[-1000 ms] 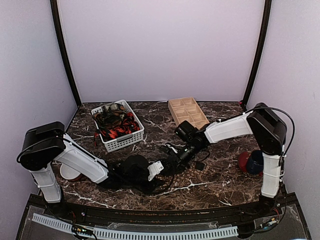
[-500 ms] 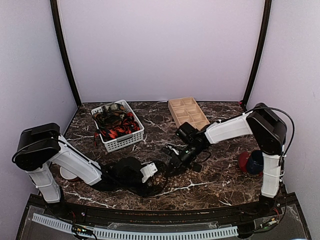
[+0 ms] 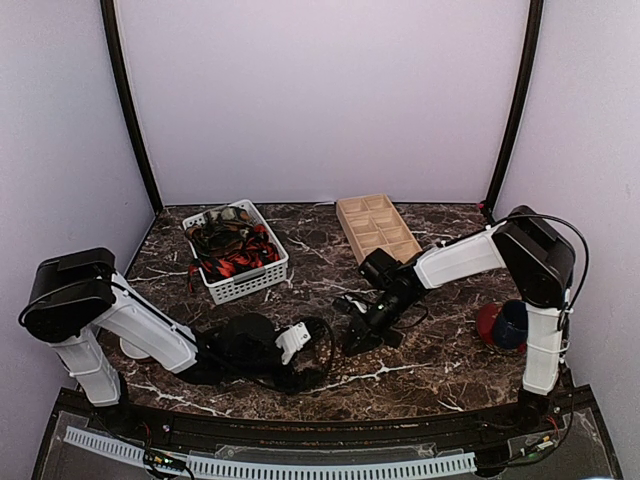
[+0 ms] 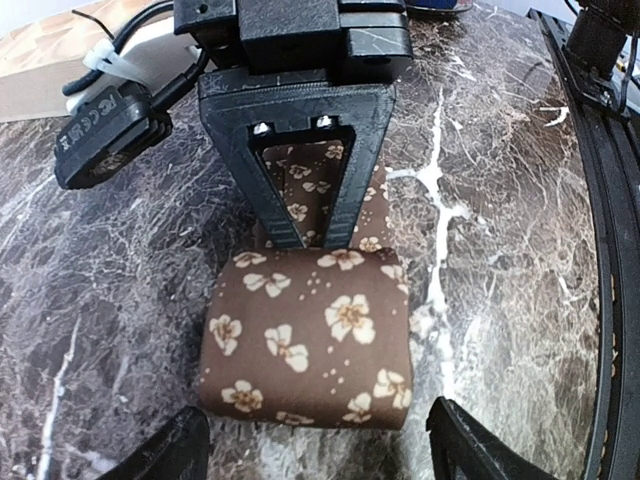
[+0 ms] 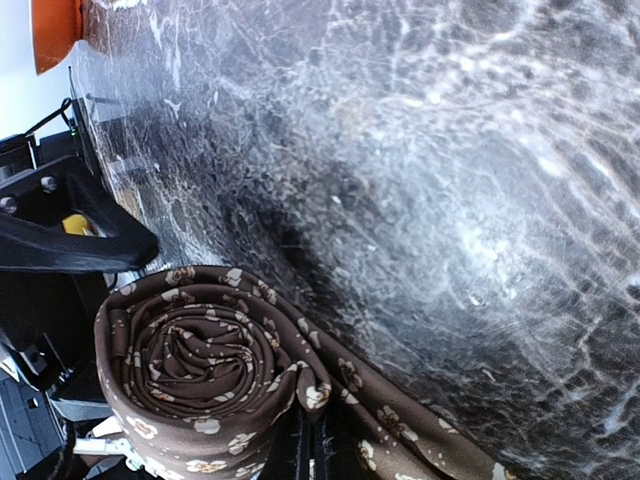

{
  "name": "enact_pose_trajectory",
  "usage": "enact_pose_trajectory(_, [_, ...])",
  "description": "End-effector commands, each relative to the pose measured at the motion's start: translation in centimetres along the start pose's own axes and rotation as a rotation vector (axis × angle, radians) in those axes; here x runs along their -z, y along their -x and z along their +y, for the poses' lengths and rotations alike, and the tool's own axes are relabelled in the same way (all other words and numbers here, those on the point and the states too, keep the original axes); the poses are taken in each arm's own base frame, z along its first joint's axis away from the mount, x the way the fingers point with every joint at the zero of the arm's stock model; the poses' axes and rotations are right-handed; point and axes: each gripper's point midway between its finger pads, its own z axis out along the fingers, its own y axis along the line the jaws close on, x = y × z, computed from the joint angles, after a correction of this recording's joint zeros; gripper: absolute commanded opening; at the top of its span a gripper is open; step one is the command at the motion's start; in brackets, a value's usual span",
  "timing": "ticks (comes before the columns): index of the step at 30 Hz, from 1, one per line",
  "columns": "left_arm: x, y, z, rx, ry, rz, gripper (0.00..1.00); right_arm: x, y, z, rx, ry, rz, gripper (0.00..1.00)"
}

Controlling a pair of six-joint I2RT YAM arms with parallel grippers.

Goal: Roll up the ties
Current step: Roll the tie at the center of the board.

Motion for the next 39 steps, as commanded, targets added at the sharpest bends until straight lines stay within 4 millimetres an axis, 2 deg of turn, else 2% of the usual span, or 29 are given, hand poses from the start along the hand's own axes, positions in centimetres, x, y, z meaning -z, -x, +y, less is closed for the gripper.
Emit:
enact_pose_trajectory(1, [-0.9, 0.8, -0.4, 0.067, -0.012, -0.053, 0.77, -0.6, -1.1, -3.6, -0.054, -0.134, 0.014, 0.00])
enact_pose_trajectory(6, [-3.0, 1.3, -1.0, 0.100, -0.040, -0.077, 0.74, -0.8, -1.8, -4.7, -0.070, -0.164, 0.020, 0.00])
enact_pose_trajectory(10, [-4.0, 1.5, -0.4, 0.113, -0.007, -0.103, 0.68, -0.9, -2.1, -5.3, -0.073, -0.181, 0.017, 0.00])
enact_pose_trajectory(15, [-5.2, 0.9, -1.1, 0.073, -0.039, -0.086, 0.59, -1.1, -2.1, -5.6, -0.070, -0.189, 0.017, 0.00])
enact_pose_trajectory(18, [-5.8, -0.1, -0.9, 0.024, -0.016, -0.035, 0.51, -0.9, -1.6, -5.4, -0.059, -0.190, 0.009, 0.00])
enact_pose_trajectory(20, [-6.0, -1.2, -0.4, -0.018, 0.028, 0.035, 0.41, -0.7, -1.4, -5.1, -0.054, -0.189, 0.005, 0.00])
enact_pose_trajectory(22, [-5.5, -2.4, 0.0, -0.053, 0.052, 0.092, 0.34, -0.2, -1.1, -4.3, -0.042, -0.178, 0.000, 0.00])
enact_pose_trajectory(23, [-5.2, -3.1, 0.2, -0.060, 0.064, 0.122, 0.32, 0.3, -0.9, -3.9, -0.037, -0.170, -0.009, 0.04])
enact_pose_trajectory(27, [-3.6, -5.4, 0.2, -0.085, 0.052, 0.212, 0.29, 2.9, 0.0, -1.5, -0.021, -0.079, -0.058, 0.25])
enact_pose_trajectory(31, [-3.2, -6.8, -0.2, -0.078, 0.027, 0.268, 0.30, 4.6, 0.3, 1.7, 0.017, 0.062, -0.082, 0.42])
enact_pose_trajectory(35, [-3.6, -7.0, -0.5, -0.068, 0.013, 0.284, 0.30, 4.8, 0.3, 4.6, 0.056, 0.157, -0.084, 0.49])
enact_pose_trajectory(39, [-3.9, -6.8, -0.7, -0.067, 0.006, 0.281, 0.31, 3.4, -0.2, 5.2, 0.066, 0.174, -0.041, 0.50])
